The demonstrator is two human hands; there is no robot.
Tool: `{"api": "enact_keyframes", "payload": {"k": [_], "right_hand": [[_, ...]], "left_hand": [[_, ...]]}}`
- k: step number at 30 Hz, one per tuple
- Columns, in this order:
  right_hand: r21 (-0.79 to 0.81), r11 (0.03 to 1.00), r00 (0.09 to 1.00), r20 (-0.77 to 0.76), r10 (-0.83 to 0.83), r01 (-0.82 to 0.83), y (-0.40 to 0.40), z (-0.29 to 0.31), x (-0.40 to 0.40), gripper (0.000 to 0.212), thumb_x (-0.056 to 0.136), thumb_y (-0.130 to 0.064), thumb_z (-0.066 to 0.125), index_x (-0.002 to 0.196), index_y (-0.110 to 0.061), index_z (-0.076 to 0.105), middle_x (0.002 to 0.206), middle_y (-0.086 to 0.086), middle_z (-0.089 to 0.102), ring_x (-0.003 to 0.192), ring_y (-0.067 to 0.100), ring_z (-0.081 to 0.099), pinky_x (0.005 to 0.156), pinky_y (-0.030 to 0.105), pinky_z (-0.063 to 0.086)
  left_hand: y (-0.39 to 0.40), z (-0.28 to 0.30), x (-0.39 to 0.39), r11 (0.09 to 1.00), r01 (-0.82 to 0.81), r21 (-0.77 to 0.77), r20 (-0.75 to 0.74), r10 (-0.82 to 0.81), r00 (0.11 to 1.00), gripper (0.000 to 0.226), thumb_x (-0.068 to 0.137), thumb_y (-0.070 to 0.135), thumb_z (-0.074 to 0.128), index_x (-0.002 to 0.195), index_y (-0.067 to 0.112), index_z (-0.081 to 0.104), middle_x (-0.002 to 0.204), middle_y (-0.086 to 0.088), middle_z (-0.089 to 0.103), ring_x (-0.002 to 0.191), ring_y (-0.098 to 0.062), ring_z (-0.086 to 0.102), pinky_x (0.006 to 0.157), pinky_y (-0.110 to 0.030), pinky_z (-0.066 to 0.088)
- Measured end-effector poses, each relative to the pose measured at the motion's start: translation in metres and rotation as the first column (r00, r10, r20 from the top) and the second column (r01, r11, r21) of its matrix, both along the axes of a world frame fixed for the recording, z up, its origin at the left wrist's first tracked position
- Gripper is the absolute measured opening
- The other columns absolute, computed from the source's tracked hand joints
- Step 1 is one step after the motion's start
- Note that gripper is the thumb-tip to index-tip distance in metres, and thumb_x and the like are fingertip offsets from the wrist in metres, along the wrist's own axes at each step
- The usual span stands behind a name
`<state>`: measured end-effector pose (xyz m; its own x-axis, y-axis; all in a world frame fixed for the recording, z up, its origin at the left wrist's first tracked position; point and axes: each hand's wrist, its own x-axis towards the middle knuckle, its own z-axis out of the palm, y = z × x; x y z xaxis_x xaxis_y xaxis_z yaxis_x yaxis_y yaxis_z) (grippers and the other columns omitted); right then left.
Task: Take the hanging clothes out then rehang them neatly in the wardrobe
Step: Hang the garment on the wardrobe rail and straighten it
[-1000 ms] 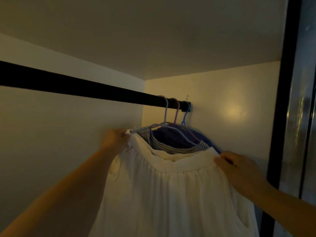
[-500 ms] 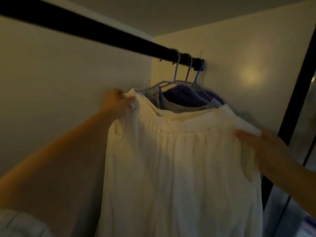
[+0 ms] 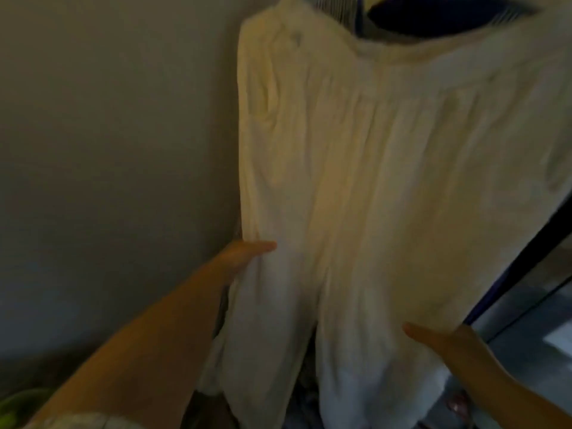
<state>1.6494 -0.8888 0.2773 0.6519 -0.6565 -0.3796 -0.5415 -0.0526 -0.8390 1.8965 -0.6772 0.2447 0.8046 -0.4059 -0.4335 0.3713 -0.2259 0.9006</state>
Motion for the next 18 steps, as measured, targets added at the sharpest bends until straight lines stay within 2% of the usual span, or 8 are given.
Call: {"api": "enact_keyframes", "payload": {"k": [1, 4, 6, 7, 9, 12, 16, 18], "right_hand": [[0.012, 1.000, 0.997, -0.072, 0.026, -0.025, 0.004, -0.016, -0.004, 0.072, 0.072, -0.022, 0.077, 0.133, -0.002, 0.045, 0.135, 0.019, 0.049, 0.121, 0.036, 0.049, 0.097, 0.039, 0.039], [0.076, 0.989, 0.976, -0.171, 0.135, -0.123, 0.016, -0.064, -0.012, 0.088, 0.055, -0.042, 0.085, 0.126, -0.001, 0.053, 0.108, 0.012, 0.064, 0.094, 0.023, 0.061, 0.079, 0.029, 0.048], [0.105, 0.989, 0.968, -0.222, 0.121, -0.100, 0.015, -0.097, -0.014, 0.111, 0.046, -0.048, 0.087, 0.136, -0.002, 0.041, 0.125, 0.016, 0.056, 0.109, 0.032, 0.056, 0.094, 0.039, 0.045], [0.153, 0.985, 0.971, -0.212, 0.109, -0.077, 0.019, -0.106, -0.011, 0.109, 0.053, -0.047, 0.084, 0.141, -0.004, 0.034, 0.136, 0.016, 0.048, 0.119, 0.035, 0.049, 0.101, 0.044, 0.041], [0.228, 0.974, 0.980, -0.190, 0.052, -0.007, 0.030, -0.112, -0.005, 0.079, 0.081, -0.032, 0.068, 0.143, -0.004, 0.028, 0.144, 0.017, 0.040, 0.126, 0.037, 0.043, 0.103, 0.050, 0.039], [0.421, 0.901, 0.982, -0.187, -0.024, 0.102, 0.046, -0.114, 0.005, 0.068, 0.087, -0.024, 0.061, 0.142, -0.002, 0.028, 0.141, 0.018, 0.041, 0.125, 0.039, 0.043, 0.097, 0.052, 0.043], [0.559, 0.829, 0.996, -0.090, 0.023, 0.032, 0.068, -0.104, 0.019, 0.057, 0.078, -0.028, 0.068, 0.126, -0.008, 0.044, 0.098, 0.012, 0.057, 0.083, 0.026, 0.054, 0.063, 0.043, 0.056], [0.583, 0.811, 0.999, -0.013, 0.052, -0.035, 0.079, -0.095, 0.029, 0.050, 0.086, -0.023, 0.061, 0.128, -0.004, 0.044, 0.105, 0.012, 0.058, 0.085, 0.026, 0.057, 0.062, 0.039, 0.054]], "left_hand": [[0.005, -0.025, -0.013, 0.999, 0.013, 0.046, -0.045, -0.011, 0.999, 0.049, 0.077, 0.025, 0.073, 0.118, 0.004, 0.058, 0.123, -0.012, 0.061, 0.107, -0.032, 0.059, 0.096, -0.043, 0.048], [0.018, -0.086, -0.048, 0.987, 0.040, 0.157, -0.158, -0.015, 0.987, 0.054, 0.080, 0.019, 0.072, 0.127, 0.000, 0.052, 0.114, -0.006, 0.056, 0.119, -0.033, 0.053, 0.093, -0.033, 0.045], [0.027, -0.117, -0.068, 0.987, 0.057, 0.150, -0.239, -0.019, 0.971, 0.056, 0.085, 0.019, 0.067, 0.133, 0.000, 0.045, 0.129, -0.010, 0.053, 0.124, -0.032, 0.049, 0.101, -0.035, 0.042], [0.031, -0.128, -0.075, 0.986, 0.033, 0.161, -0.255, 0.009, 0.967, 0.058, 0.087, 0.021, 0.064, 0.136, 0.001, 0.042, 0.137, -0.013, 0.049, 0.126, -0.032, 0.047, 0.106, -0.037, 0.040], [0.041, -0.138, -0.083, 0.985, -0.049, 0.163, -0.270, 0.092, 0.959, 0.055, 0.091, 0.025, 0.058, 0.138, 0.002, 0.039, 0.139, -0.011, 0.046, 0.125, -0.033, 0.047, 0.104, -0.037, 0.040], [0.049, -0.132, -0.074, 0.968, -0.232, 0.095, -0.302, 0.250, 0.920, 0.054, 0.087, 0.034, 0.061, 0.133, 0.011, 0.045, 0.130, -0.010, 0.052, 0.114, -0.034, 0.051, 0.094, -0.043, 0.044], [0.054, -0.094, -0.036, 0.923, -0.384, 0.009, -0.180, 0.380, 0.908, 0.043, 0.093, 0.030, 0.053, 0.131, 0.010, 0.047, 0.124, -0.012, 0.053, 0.102, -0.030, 0.048, 0.067, -0.038, 0.049], [0.052, -0.068, -0.011, 0.899, -0.432, -0.067, -0.140, 0.420, 0.897, 0.040, 0.095, 0.026, 0.050, 0.131, 0.008, 0.046, 0.131, -0.014, 0.050, 0.103, -0.031, 0.048, 0.062, -0.037, 0.046]]}}
